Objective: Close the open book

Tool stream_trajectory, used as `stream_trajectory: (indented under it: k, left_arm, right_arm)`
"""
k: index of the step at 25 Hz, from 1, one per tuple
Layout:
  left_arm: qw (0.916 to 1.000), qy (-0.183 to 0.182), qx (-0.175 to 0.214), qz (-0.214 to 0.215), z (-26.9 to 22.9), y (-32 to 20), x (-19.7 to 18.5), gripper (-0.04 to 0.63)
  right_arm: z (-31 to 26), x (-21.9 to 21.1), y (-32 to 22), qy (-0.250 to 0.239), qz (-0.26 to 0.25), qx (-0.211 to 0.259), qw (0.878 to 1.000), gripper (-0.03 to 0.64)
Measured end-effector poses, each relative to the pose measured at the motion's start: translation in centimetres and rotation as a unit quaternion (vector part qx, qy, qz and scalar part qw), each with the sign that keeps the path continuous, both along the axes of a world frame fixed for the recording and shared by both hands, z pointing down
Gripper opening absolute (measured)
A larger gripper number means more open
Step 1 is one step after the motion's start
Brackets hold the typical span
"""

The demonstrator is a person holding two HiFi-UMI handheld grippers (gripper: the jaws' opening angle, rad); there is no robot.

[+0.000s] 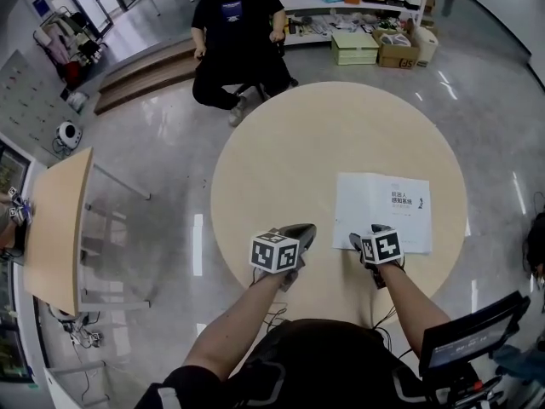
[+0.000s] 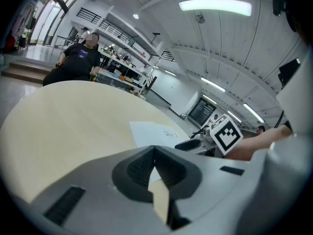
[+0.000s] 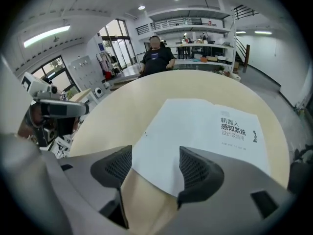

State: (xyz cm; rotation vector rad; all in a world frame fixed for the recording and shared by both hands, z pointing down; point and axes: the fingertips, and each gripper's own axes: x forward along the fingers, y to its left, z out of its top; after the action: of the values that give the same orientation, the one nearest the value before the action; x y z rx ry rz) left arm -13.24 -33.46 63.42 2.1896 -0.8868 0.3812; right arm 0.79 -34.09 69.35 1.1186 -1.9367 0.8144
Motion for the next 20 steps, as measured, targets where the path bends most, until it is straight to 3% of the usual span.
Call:
stream_trajectory:
  k: [6, 8, 14, 20]
  left_arm:
    - [0.9999, 0.000, -0.009, 0.008, 1.1, 0.0, 0.1, -0.011]
    - [0.9999, -0.001, -0.011, 0.011, 1.0, 0.0, 0.2, -0.010]
    - [0.9997, -0.006, -0.015, 0.020, 1.0, 0.4, 1.1, -0.011]
    - [0.9996, -0.015, -0.017, 0.016, 0.9, 1.2, 1.8, -0.011]
  right_arm:
    - [1.4, 0.3, 1.4, 0.060, -0.064, 0.006, 0.996, 0.297]
    - [1.6, 0.6, 2.1, 0.095, -0.120, 0.018, 0.988, 0.298]
    - [2.8, 0.5, 3.9, 0.185, -0.280, 0.090, 0.938, 0.298]
    - [3.9, 1.3, 3.7, 0.244, -0.333, 0.142, 0.900, 0.276]
